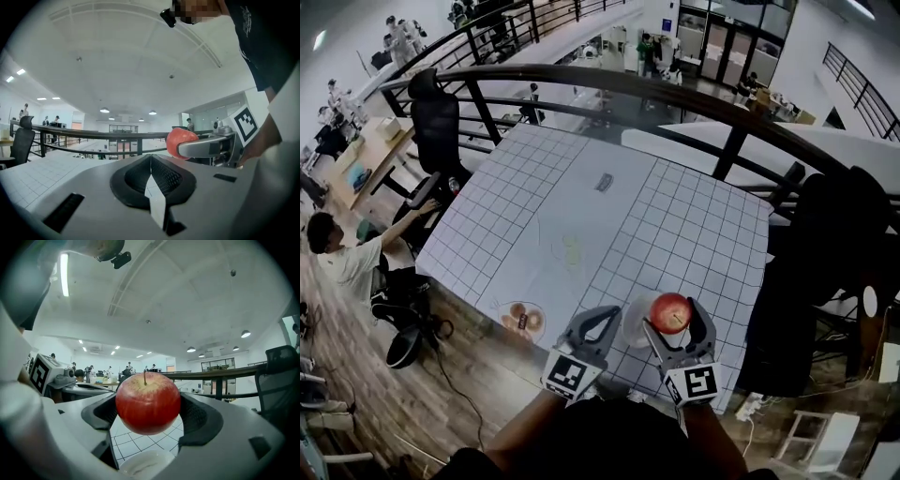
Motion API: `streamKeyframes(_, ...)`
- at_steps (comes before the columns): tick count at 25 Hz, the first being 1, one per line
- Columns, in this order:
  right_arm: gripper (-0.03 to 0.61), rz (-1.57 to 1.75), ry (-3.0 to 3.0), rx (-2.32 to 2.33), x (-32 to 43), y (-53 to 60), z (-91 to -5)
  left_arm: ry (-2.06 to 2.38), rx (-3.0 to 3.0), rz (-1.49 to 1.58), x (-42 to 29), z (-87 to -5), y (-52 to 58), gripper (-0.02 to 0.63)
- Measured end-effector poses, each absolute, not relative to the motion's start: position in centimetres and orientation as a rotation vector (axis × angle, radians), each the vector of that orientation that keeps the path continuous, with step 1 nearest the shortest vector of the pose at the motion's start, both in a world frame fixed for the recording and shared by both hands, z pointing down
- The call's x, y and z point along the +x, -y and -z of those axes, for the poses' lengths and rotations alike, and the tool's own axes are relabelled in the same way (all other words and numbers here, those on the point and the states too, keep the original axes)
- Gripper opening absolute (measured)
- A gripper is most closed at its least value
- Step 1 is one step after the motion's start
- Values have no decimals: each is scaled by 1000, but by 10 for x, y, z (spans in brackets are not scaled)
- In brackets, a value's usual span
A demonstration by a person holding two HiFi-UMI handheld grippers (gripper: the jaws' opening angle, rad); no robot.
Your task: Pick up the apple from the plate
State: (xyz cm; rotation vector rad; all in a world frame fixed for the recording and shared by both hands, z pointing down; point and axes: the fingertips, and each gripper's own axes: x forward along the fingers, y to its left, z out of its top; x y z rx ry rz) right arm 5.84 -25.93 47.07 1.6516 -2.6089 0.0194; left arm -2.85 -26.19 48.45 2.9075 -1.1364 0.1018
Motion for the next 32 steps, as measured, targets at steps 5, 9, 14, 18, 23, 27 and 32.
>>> streamKeyframes(5,422,13,2595,1657,57,256,-462,1126,2861,-3,-34,-473,269,23)
streamKeyframes(9,422,64,2566,1689,59,260,-455,1124,2881,-30,-37,-474,272,23)
streamKeyframes(14,422,64,2525,1738,66,262,-456,1100,2897,-28,-35,-471,274,23)
streamKeyframes(18,422,86,2511,1769,68,265,-453,1081,2905,-25,-33,-470,275,23)
streamKeyframes(23,422,94,2516,1788,70,267,-447,1074,2909,-8,-31,-467,276,23)
streamKeyframes(27,422,106,2517,1783,69,266,-448,1069,2913,-3,-30,-466,275,23)
streamKeyframes(32,422,86,2524,1810,71,266,-449,1052,2913,15,-23,-462,272,23)
